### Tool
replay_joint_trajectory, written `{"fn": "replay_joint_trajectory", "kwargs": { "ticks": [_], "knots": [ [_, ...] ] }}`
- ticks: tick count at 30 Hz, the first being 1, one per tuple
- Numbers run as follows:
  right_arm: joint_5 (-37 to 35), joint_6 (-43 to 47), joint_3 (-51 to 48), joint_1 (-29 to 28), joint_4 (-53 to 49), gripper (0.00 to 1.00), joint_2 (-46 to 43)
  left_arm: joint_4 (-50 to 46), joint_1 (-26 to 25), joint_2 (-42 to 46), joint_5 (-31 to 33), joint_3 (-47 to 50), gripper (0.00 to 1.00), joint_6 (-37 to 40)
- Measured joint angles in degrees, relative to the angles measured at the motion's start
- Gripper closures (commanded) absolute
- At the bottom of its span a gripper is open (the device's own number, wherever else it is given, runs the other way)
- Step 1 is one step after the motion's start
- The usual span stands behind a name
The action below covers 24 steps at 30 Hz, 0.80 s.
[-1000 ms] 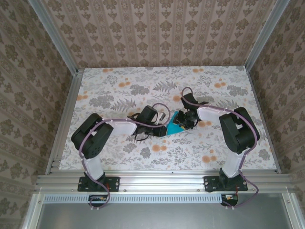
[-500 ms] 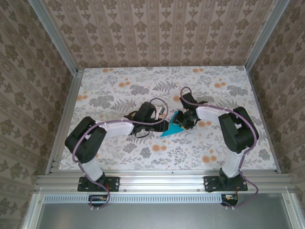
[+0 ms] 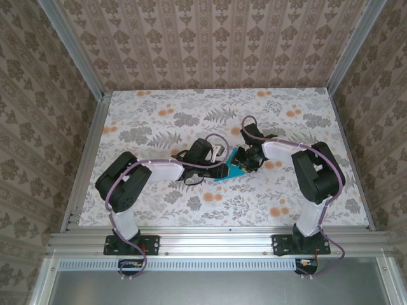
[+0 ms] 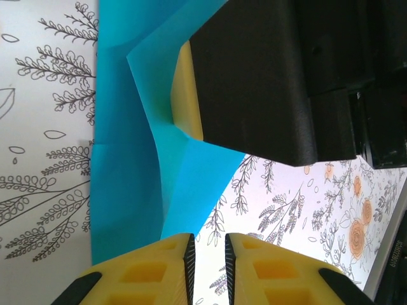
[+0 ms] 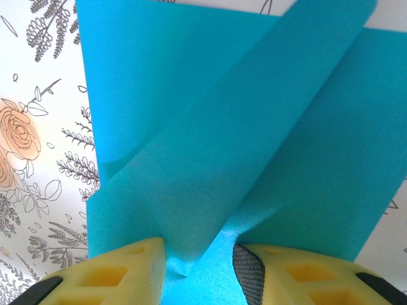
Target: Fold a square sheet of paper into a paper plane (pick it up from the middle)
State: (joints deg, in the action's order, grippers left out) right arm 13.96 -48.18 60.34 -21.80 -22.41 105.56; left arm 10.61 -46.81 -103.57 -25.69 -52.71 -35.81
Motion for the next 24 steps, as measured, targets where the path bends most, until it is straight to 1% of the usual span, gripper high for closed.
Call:
{"fn": "replay_joint_trajectory", "kwargs": {
  "ticks": [15,24],
  "knots": [
    [0.24,0.0,0.0,0.04,0.02,0.58,0.09,-5.22,-0.04,-1.84,3.52,-1.7,0.85,0.7],
    [0.24,0.0,0.07,0.04,0.0,0.57,0.17,-6.43,-0.04,-1.84,5.25,-2.1,0.85,0.92]
  ]
}}
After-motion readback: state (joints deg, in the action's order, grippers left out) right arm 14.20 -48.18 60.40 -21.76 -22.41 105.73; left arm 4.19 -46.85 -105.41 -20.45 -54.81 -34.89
